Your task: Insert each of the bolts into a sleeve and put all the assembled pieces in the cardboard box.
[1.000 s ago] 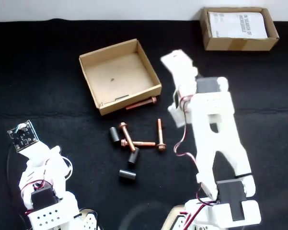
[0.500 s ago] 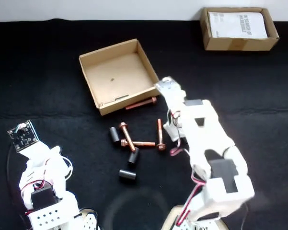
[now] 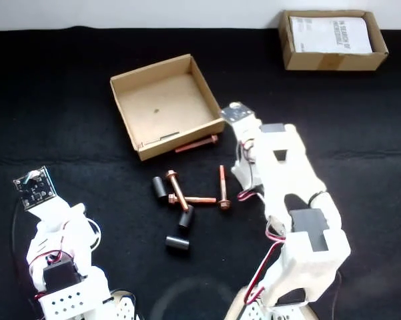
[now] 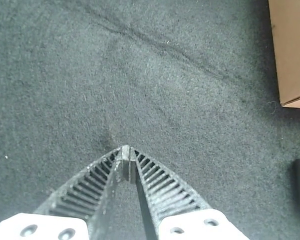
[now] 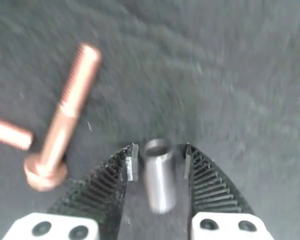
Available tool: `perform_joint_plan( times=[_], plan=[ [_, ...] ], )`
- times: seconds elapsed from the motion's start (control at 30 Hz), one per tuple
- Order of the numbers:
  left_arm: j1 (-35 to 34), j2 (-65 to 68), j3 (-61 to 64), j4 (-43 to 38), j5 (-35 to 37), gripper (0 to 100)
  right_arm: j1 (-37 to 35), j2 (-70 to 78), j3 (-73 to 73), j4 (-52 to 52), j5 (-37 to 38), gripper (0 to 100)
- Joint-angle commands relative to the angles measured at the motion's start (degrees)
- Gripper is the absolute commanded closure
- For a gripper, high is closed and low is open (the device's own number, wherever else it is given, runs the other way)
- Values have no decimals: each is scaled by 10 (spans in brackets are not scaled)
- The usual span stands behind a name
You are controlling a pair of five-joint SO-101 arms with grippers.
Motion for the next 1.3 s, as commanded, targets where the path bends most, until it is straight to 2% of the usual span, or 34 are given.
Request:
perform_joint_plan(
  times=[0.0, 0.17, 0.43, 0.6, 0.7, 0.73, 0.93, 1.07, 1.27],
  plan=[
    [9, -4, 9, -1, -2, 962, 23, 0, -17, 35, 9, 854],
    [9, -4, 9, -2, -2, 962, 23, 3, 2, 48, 12, 854],
    [9, -4, 9, -2, -2, 962, 7, 15, 4, -11, 33, 912],
    [9, -4, 9, -2, -2, 962, 6, 62, -4, -13, 33, 923],
    [9, -4, 9, -2, -2, 962, 6, 65, -25, -11, 33, 997],
    [9, -4, 9, -2, -2, 962, 7, 65, -29, -10, 34, 987],
    [10, -3, 9, 2, -3, 962, 28, -2, -124, 102, 29, 991],
    [18, -2, 9, 30, -67, 965, 58, -105, -206, 173, 29, 991],
    [50, -2, 5, 34, -69, 972, 86, -292, -265, 297, 28, 991]
  ],
)
